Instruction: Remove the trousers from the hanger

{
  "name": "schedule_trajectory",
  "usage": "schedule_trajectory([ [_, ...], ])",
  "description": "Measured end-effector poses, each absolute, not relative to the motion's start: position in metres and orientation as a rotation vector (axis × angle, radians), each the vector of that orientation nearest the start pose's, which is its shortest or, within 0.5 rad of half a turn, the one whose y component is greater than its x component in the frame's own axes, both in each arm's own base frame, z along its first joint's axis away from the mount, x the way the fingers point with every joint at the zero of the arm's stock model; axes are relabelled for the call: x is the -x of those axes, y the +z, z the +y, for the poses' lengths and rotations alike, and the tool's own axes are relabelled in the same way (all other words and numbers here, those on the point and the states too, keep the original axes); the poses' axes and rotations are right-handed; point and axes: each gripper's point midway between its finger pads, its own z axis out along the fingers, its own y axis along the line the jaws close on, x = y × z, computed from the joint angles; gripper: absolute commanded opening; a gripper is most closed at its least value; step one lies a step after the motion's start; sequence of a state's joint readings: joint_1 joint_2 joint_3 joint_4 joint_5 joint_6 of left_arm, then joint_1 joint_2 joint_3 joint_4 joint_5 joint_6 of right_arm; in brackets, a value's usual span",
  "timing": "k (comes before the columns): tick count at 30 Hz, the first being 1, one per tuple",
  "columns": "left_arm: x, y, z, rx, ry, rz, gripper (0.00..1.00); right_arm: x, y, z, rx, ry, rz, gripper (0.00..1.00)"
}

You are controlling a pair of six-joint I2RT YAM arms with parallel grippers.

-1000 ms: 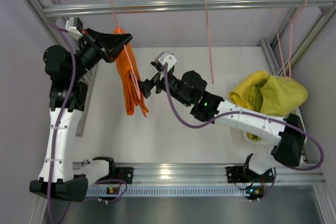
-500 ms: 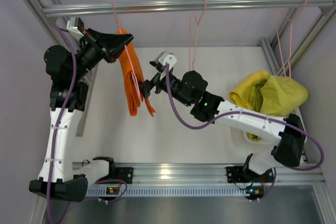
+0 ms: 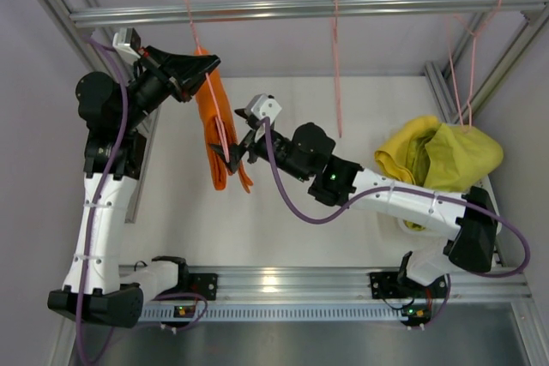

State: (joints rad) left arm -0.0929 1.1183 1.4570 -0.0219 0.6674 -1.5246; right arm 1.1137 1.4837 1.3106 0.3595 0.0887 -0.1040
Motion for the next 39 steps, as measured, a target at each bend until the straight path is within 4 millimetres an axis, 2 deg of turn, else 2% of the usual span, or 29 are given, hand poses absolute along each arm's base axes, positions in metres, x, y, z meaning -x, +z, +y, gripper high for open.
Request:
schedule_trajectory([
  [4, -0.279, 0.544, -0.168, 0.418, -1.747, 1.509, 0.00, -0.231, 0.398, 0.445, 0.769, 0.787, 1.208, 1.00],
  [10, -0.279, 0.544, -0.169, 0.419, -1.750, 1.510, 0.00, -0.241, 0.398, 0.438, 0.729, 0.749, 1.229, 1.00],
  [14, -0.279, 0.544, -0.170, 0.417, -1.752, 1.511, 0.00, -0.248, 0.398, 0.426, 0.698, 0.721, 1.244, 0.99],
  [17, -0.278, 0.545, -0.170, 0.413, -1.753, 1.508, 0.00, -0.248, 0.405, 0.414, 0.668, 0.711, 1.243, 0.95],
  [22, -0.278, 0.545, -0.170, 0.414, -1.756, 1.506, 0.00, -0.245, 0.425, 0.396, 0.613, 0.706, 1.215, 0.82],
  [25, -0.279, 0.545, -0.170, 0.417, -1.757, 1.507, 0.00, -0.247, 0.431, 0.392, 0.592, 0.704, 1.206, 0.86],
  [30, -0.280, 0.545, -0.170, 0.416, -1.758, 1.505, 0.00, -0.248, 0.426, 0.395, 0.593, 0.707, 1.217, 0.93],
  [39, -0.285, 0.542, -0.171, 0.428, -1.760, 1.516, 0.00, -0.250, 0.415, 0.404, 0.603, 0.721, 1.240, 0.93],
])
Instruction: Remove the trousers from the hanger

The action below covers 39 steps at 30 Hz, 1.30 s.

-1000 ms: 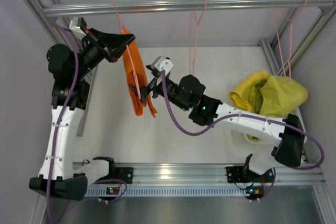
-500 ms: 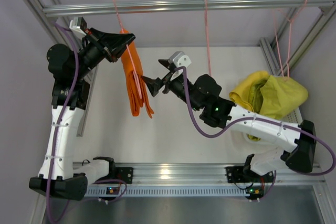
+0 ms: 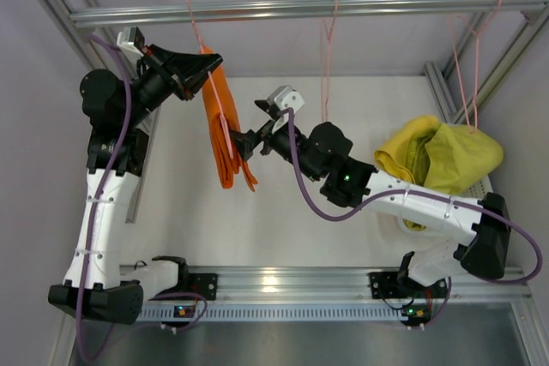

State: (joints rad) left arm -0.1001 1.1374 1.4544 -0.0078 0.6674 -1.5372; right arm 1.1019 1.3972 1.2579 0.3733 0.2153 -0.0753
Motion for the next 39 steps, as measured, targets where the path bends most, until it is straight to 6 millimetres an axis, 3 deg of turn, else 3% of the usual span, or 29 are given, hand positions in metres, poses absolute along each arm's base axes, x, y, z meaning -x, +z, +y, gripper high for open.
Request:
schedule_trajectory([
  [15, -0.290, 0.541, -0.174, 0.449, -1.780, 1.524, 0.00, -0.275, 0.404, 0.420, 0.532, 0.664, 1.305, 0.86],
  [25, -0.278, 0.572, -0.173, 0.402, -1.806, 1.471, 0.00, -0.287, 0.393, 0.415, 0.504, 0.648, 1.321, 0.85],
  [28, -0.275, 0.577, -0.173, 0.392, -1.808, 1.460, 0.00, -0.293, 0.392, 0.416, 0.496, 0.658, 1.311, 0.74],
  [29, -0.275, 0.577, -0.173, 0.392, -1.808, 1.460, 0.00, -0.295, 0.391, 0.416, 0.496, 0.660, 1.308, 0.61],
  [31, -0.275, 0.576, -0.173, 0.395, -1.808, 1.462, 0.00, -0.298, 0.391, 0.418, 0.499, 0.664, 1.305, 0.49],
  [35, -0.277, 0.575, -0.174, 0.402, -1.803, 1.463, 0.00, -0.303, 0.405, 0.422, 0.497, 0.682, 1.279, 0.12],
  [39, -0.271, 0.566, -0.178, 0.381, -1.790, 1.467, 0.00, -0.304, 0.426, 0.420, 0.489, 0.695, 1.256, 0.00],
])
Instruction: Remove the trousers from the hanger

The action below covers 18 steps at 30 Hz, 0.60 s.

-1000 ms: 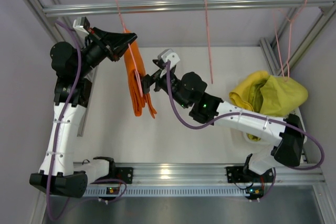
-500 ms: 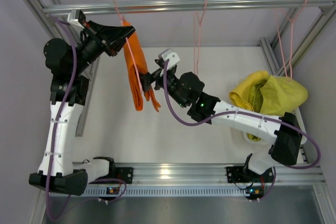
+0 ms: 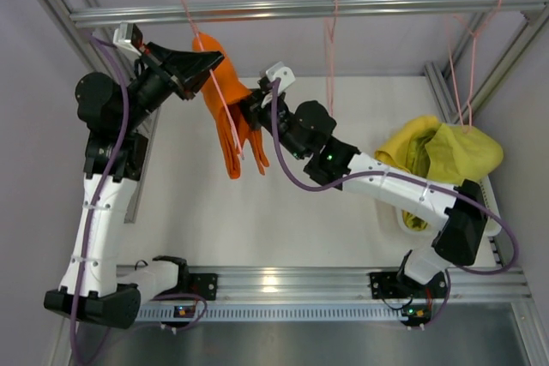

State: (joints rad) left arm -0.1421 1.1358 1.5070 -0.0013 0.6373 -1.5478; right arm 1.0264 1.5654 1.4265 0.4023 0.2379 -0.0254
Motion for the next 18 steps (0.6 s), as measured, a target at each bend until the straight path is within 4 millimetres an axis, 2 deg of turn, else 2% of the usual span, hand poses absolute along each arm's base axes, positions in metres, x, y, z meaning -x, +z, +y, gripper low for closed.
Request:
schedule_trajectory([
  [3, -0.263, 0.547, -0.181, 0.348, -1.756, 1.488, 0.00, -0.301, 0.433, 0.416, 0.507, 0.691, 1.271, 0.00],
  [5, -0.260, 0.527, -0.183, 0.339, -1.732, 1.518, 0.00, -0.297, 0.434, 0.411, 0.527, 0.686, 1.290, 0.00],
  [7, -0.260, 0.502, -0.185, 0.340, -1.707, 1.564, 0.00, -0.292, 0.435, 0.403, 0.546, 0.677, 1.312, 0.00],
  [11, -0.266, 0.455, -0.189, 0.347, -1.660, 1.658, 0.00, -0.281, 0.449, 0.379, 0.554, 0.664, 1.327, 0.00],
  [15, -0.272, 0.415, -0.190, 0.374, -1.616, 1.736, 0.00, -0.265, 0.479, 0.356, 0.549, 0.672, 1.288, 0.00],
  [18, -0.273, 0.394, -0.191, 0.401, -1.598, 1.792, 0.00, -0.250, 0.524, 0.332, 0.524, 0.684, 1.202, 0.00],
])
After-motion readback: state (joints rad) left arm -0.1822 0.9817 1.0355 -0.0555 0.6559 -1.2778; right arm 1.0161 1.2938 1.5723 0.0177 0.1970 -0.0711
